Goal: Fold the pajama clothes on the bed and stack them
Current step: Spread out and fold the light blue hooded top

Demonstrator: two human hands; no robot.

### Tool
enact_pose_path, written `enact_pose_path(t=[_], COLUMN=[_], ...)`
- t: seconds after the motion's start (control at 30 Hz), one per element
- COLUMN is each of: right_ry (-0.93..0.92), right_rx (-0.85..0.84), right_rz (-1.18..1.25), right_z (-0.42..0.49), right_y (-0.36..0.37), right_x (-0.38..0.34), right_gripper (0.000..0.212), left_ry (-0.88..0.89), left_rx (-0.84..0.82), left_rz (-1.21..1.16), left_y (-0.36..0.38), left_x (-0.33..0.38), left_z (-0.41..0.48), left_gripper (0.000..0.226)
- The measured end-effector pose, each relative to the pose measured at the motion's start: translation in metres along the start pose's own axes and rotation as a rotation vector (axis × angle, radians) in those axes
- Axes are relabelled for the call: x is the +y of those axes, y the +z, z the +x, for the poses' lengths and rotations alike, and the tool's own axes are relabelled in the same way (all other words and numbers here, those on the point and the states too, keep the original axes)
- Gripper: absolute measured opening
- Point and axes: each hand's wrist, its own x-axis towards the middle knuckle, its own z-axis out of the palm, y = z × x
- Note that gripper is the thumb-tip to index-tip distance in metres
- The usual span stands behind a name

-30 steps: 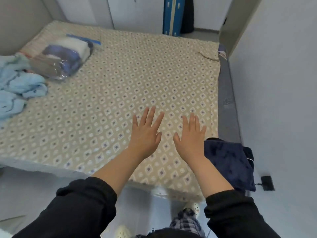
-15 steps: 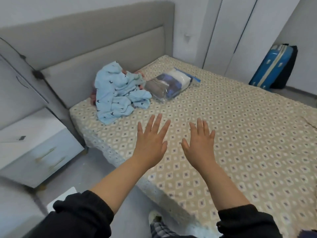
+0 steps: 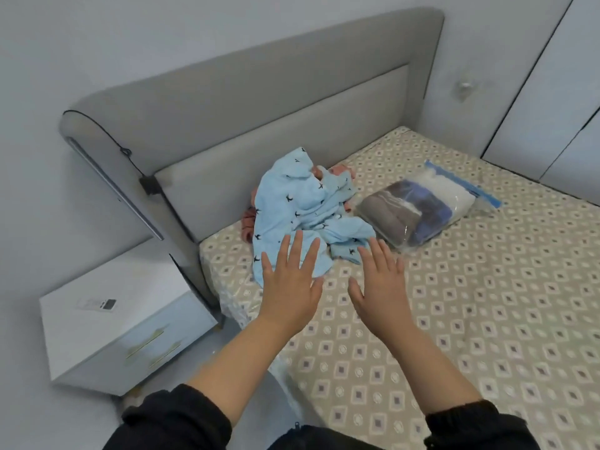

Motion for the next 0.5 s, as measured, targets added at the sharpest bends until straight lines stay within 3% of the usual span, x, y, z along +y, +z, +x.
enact_pose_path(t=[0.27,0.5], right_ry=[0.081,0.314], right_rx=[-0.015,-0.030], right_rz=[-0.044,-0.090], right_z=[0.149,0.263], right_y=[0.087,0.172], right_x=[-0.043,-0.070], right_gripper=[0.058,0.065], left_ry=[-0.069,0.046], left_rx=[-0.048,-0.193], left_rz=[-0.138,-0.132], left_y=[0.017,0.042], left_x=[-0.127,-0.234], left_z=[0.111,0.265], left_gripper=[0.063,0.065])
